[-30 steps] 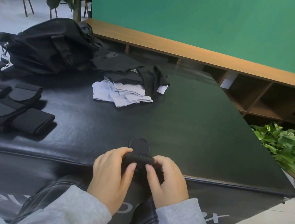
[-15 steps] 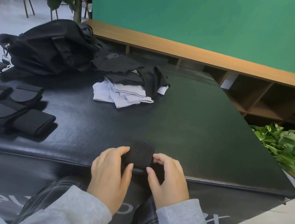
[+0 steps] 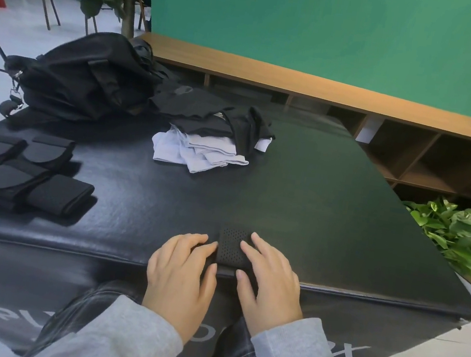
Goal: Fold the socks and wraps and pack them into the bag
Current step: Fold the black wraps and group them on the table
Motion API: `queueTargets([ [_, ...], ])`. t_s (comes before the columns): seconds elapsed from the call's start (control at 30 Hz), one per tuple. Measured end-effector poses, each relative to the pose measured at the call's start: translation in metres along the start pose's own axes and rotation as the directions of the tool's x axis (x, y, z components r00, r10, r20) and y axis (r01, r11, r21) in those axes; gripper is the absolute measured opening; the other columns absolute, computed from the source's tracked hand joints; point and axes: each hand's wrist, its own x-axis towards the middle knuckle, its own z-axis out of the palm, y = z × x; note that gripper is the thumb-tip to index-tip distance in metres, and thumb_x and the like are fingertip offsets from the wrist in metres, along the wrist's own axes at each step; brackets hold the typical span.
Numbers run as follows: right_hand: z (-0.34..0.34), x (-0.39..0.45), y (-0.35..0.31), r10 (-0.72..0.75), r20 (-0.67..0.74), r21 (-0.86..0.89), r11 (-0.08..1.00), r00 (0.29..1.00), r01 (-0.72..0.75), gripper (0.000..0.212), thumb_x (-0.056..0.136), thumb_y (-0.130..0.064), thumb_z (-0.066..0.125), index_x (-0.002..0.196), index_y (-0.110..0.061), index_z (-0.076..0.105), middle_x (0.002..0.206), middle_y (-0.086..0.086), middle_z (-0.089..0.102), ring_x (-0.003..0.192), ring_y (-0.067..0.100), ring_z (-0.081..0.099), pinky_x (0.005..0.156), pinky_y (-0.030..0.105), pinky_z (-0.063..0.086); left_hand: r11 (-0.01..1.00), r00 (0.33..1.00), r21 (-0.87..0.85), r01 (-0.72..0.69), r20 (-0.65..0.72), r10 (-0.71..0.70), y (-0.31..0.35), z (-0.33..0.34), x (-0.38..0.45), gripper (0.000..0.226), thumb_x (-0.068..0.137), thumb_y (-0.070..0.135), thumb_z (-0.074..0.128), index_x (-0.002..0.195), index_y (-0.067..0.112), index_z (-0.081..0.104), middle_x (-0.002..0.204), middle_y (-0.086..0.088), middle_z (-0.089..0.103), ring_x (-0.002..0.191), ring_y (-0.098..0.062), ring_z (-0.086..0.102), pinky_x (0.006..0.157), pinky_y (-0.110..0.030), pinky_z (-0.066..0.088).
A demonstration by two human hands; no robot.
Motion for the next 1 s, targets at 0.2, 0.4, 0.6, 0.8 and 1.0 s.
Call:
queueTargets([
  [0.2,0.002,0.000,-0.001,0.055,0.097,0.024,0.998,0.994,-0.058,0.039,0.081,-0.029,0.048,0.118,-0.023,0.060,0.138,-0.014,0.046,0.132,0.000,0.030,0.093,0.029,0.026,1.000,0.999,0.009,-0.025,-0.022,0.025,0.001,0.002,0.000,0.025,0.074,0.027,0.060,0.097,0.022,0.067,0.106,0.006,0.062,0.107,-0.012,0.043,0.088,-0.042,0.041],
  [0.4,-0.007,0.009,-0.006,0.063,0.139,0.054,0.996,0.988,-0.071,0.025,0.097,-0.022,0.048,0.119,-0.024,0.057,0.131,-0.018,0.049,0.131,0.003,0.036,0.093,0.015,0.014,0.993,0.999,-0.117,0.015,-0.029,-0.019,0.003,0.001,0.001,0.019,0.081,0.034,0.054,0.099,0.029,0.052,0.108,0.009,0.060,0.106,-0.007,0.044,0.094,-0.029,0.031],
  [0.6,-0.015,0.014,-0.037,0.094,0.208,0.244,0.959,0.974,-0.145,0.010,0.097,-0.030,0.044,0.099,-0.039,0.047,0.095,-0.017,0.056,0.095,0.005,0.054,0.078,0.017,0.037,0.909,0.983,-0.383,0.164,-0.011,-0.182,0.005,-0.025,0.012,0.009,0.084,0.041,0.043,0.093,0.041,0.040,0.109,0.028,0.050,0.102,0.007,0.042,0.090,-0.023,0.035],
  [0.8,-0.002,0.023,-0.081,0.187,0.080,0.527,0.826,0.979,-0.200,0.019,0.091,-0.024,0.054,0.084,-0.028,0.037,0.068,0.002,0.061,0.065,0.012,0.053,0.059,0.020,0.040,0.795,0.937,-0.524,0.307,0.022,-0.348,-0.007,-0.050,0.025,0.024,0.091,0.020,0.056,0.089,0.040,0.041,0.097,0.022,0.053,0.098,0.002,0.053,0.083,-0.012,0.040],
  [1.0,0.022,0.037,-0.101,0.197,0.138,0.623,0.745,0.971,-0.240,0.031,0.088,-0.011,0.061,0.090,-0.037,0.043,0.092,-0.011,0.059,0.079,0.011,0.058,0.073,0.034,0.050,0.851,0.940,-0.492,0.186,-0.163,-0.300,-0.028,-0.058,0.034,0.018,0.084,0.017,0.051,0.084,0.035,0.052,0.090,0.017,0.053,0.090,0.005,0.051,0.077,-0.006,0.038],
])
